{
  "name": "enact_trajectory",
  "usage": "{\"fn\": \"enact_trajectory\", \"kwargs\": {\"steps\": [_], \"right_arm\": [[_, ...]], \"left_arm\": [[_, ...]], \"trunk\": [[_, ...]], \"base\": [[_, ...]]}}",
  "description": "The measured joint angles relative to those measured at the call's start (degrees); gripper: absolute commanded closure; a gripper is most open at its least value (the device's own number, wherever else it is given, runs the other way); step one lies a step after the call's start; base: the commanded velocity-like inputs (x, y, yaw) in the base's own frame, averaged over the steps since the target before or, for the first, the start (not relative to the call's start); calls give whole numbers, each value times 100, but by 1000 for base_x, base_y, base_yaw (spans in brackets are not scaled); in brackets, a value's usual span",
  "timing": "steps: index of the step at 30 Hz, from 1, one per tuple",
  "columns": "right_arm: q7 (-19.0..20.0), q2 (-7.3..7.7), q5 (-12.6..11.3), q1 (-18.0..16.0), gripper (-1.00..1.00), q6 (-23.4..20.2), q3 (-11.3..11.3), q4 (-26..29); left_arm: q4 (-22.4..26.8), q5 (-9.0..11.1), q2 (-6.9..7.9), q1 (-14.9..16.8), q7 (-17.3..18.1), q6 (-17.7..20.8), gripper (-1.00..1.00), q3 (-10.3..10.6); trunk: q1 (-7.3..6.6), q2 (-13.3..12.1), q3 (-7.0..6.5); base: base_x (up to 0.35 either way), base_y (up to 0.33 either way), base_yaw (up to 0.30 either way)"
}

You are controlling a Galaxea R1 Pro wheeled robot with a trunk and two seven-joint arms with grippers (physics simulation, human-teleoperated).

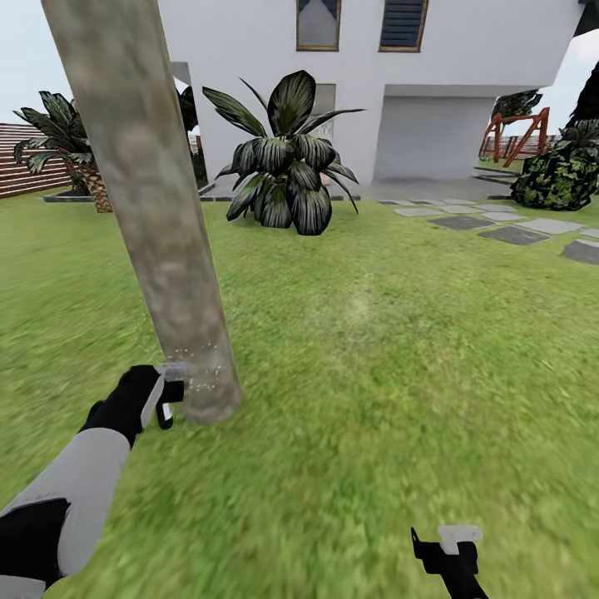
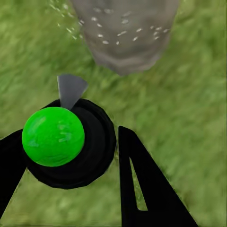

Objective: In the garden, pick up the pesticide atomizer on the floor and spray pesticide onto both trees until each tree trunk is fully covered.

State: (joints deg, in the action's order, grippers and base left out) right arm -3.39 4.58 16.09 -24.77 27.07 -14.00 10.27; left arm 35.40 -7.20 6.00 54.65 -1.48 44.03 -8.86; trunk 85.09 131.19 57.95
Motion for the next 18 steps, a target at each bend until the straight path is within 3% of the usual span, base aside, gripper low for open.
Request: {"fn": "enact_trajectory", "kwargs": {"steps": [2,4,5,10,18], "right_arm": [[0,0,0,0,-100,0,0,0],[0,0,0,-3,-100,0,-1,0],[0,0,0,-1,-100,0,-1,0],[0,0,0,1,-100,1,-1,5],[-1,0,0,0,-100,1,-1,4]], "left_arm": [[-37,-23,172,-39,4,-1,100,6],[-64,-14,443,-78,2,-20,100,19],[-70,15,489,-99,2,-37,100,22],[-75,46,486,-175,-3,-78,100,15],[-76,43,468,-178,-9,-100,100,-7]], "trunk": [[0,0,0],[0,0,0],[0,0,0],[-2,0,0],[0,0,0]], "base": [[0,0,70],[0,0,233],[0,0,258],[85,-78,87],[85,-248,2]]}}
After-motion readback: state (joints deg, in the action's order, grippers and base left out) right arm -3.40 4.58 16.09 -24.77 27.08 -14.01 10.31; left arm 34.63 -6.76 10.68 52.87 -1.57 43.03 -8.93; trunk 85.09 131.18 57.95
